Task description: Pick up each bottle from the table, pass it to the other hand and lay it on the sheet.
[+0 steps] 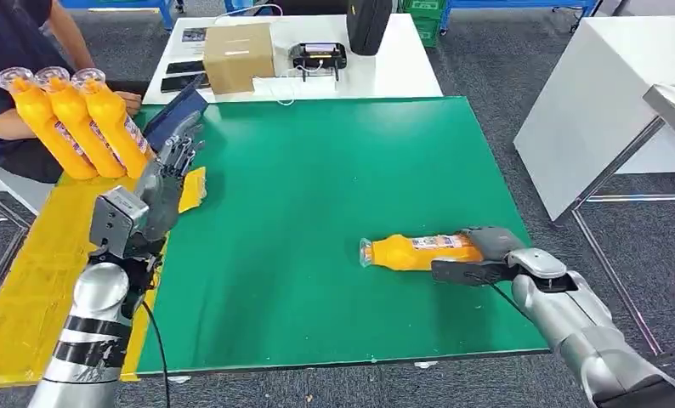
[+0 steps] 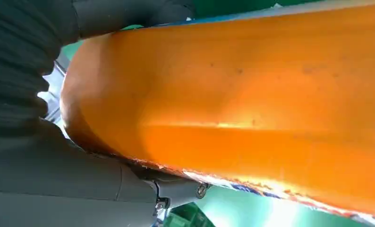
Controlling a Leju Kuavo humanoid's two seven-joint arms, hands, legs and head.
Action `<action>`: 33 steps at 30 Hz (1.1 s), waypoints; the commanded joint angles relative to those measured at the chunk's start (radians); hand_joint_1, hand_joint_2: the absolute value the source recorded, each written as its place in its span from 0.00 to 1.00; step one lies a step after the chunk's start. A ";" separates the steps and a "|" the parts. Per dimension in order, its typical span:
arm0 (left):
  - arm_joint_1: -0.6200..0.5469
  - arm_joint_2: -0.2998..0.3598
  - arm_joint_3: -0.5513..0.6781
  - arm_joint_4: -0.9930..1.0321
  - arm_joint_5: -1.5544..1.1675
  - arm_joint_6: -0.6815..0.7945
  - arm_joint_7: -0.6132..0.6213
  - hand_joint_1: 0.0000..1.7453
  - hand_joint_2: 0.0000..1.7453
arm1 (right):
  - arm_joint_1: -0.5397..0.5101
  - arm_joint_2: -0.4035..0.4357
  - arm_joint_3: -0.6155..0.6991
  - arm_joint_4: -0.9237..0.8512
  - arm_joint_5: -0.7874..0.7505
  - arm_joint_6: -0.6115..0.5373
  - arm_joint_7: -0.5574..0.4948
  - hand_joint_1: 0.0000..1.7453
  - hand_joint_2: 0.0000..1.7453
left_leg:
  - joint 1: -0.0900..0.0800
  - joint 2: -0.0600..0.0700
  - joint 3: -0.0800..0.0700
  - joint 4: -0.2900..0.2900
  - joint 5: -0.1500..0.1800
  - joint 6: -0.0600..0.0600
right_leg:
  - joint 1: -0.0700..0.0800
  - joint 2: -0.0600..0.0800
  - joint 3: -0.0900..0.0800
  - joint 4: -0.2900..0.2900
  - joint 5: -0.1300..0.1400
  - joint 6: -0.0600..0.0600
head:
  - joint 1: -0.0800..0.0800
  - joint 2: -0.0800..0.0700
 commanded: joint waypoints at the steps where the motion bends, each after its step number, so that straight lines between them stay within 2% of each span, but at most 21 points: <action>1: 0.115 0.004 0.041 -0.075 0.086 -0.033 0.073 0.00 0.00 | 0.299 0.190 -0.298 -0.443 -0.329 -0.083 0.039 1.00 1.00 | 0.003 0.003 0.003 -0.003 -0.001 -0.002 | 0.003 0.008 0.003 -0.004 0.001 -0.003 | 0.000 0.000; 2: 0.130 -0.006 0.052 -0.092 0.085 -0.027 0.091 0.00 0.00 | 0.360 0.266 -0.392 -0.558 -0.469 -0.101 -0.005 1.00 1.00 | 0.003 0.002 0.002 -0.003 -0.001 -0.003 | 0.003 0.008 0.003 -0.003 0.001 -0.003 | 0.001 0.000; 3: 0.139 -0.020 0.056 -0.102 0.083 -0.016 0.114 0.00 0.00 | 0.401 0.305 -0.421 -0.655 -0.532 -0.105 -0.007 1.00 1.00 | 0.003 0.003 0.000 -0.001 -0.002 -0.003 | 0.003 0.008 0.001 -0.001 0.000 -0.003 | 0.001 0.000; 5: 0.151 -0.047 0.053 -0.126 0.095 -0.002 0.130 0.00 0.00 | 0.468 0.366 -0.433 -0.849 -0.590 -0.160 -0.005 1.00 1.00 | 0.002 0.003 -0.002 -0.001 -0.002 -0.004 | 0.003 0.007 -0.003 0.000 0.000 -0.003 | -0.001 0.000; 7: 0.150 -0.062 0.040 -0.136 0.118 0.003 0.137 0.00 0.00 | 0.488 0.392 -0.419 -0.946 -0.615 -0.202 -0.006 1.00 1.00 | 0.004 -0.002 -0.008 0.001 -0.001 -0.004 | 0.004 0.003 -0.007 0.003 -0.002 -0.003 | 0.000 0.000; 8: 0.147 -0.059 0.025 -0.137 0.117 0.010 0.146 0.00 1.00 | 0.488 0.392 -0.405 -0.970 -0.617 -0.217 0.009 1.00 1.00 | 0.004 -0.006 -0.009 0.002 -0.002 -0.004 | 0.004 0.001 -0.006 0.004 -0.004 -0.004 | -0.001 0.000; 10: 0.147 -0.059 0.025 -0.137 0.117 0.010 0.146 0.00 1.00 | 0.488 0.392 -0.405 -0.970 -0.617 -0.217 0.009 1.00 1.00 | 0.003 -0.009 -0.016 0.001 0.002 -0.003 | 0.004 -0.004 -0.012 0.003 -0.002 -0.002 | 0.000 0.000; 13: 0.143 -0.054 0.022 -0.131 0.120 0.015 0.147 0.00 1.00 | 0.479 0.382 -0.410 -0.940 -0.626 -0.223 0.002 1.00 1.00 | 0.004 -0.009 -0.017 0.002 0.001 -0.003 | 0.003 -0.002 -0.012 0.003 -0.004 -0.002 | 0.000 0.000; 14: 0.142 -0.053 0.014 -0.132 0.123 0.010 0.151 0.00 1.00 | 0.480 0.395 -0.415 -0.945 -0.643 -0.241 -0.028 1.00 1.00 | 0.004 -0.008 -0.017 0.001 0.001 -0.003 | 0.003 -0.002 -0.012 0.002 -0.003 -0.002 | 0.000 0.000; 16: 0.152 -0.073 -0.007 -0.150 0.124 0.011 0.150 0.00 1.00 | 0.484 0.407 -0.390 -0.978 -0.632 -0.260 -0.046 1.00 1.00 | 0.001 -0.010 -0.018 0.000 0.003 -0.002 | 0.002 -0.005 -0.014 0.002 -0.002 -0.002 | 0.000 0.000; 20: 0.175 -0.094 -0.082 -0.180 0.139 -0.012 0.153 0.00 1.00 | 0.460 0.410 -0.294 -0.984 -0.596 -0.253 -0.032 1.00 1.00 | 0.000 -0.008 -0.020 0.001 0.002 -0.002 | 0.000 -0.003 -0.016 0.002 -0.001 -0.002 | 0.000 0.000; 26: 0.200 -0.108 -0.174 -0.257 0.216 -0.047 0.148 0.00 1.00 | 0.369 0.387 -0.155 -0.953 -0.575 -0.201 0.005 1.00 1.00 | 0.000 -0.006 -0.018 0.002 0.001 -0.003 | 0.000 0.001 -0.015 0.003 -0.002 -0.002 | 0.000 0.000; 33: 0.206 -0.123 -0.170 -0.283 0.304 -0.044 0.135 0.00 1.00 | 0.336 0.386 -0.084 -0.959 -0.520 -0.194 0.020 1.00 1.00 | 0.000 -0.006 -0.019 0.002 0.001 -0.003 | 0.001 0.001 -0.016 0.003 -0.002 -0.002 | 0.000 0.000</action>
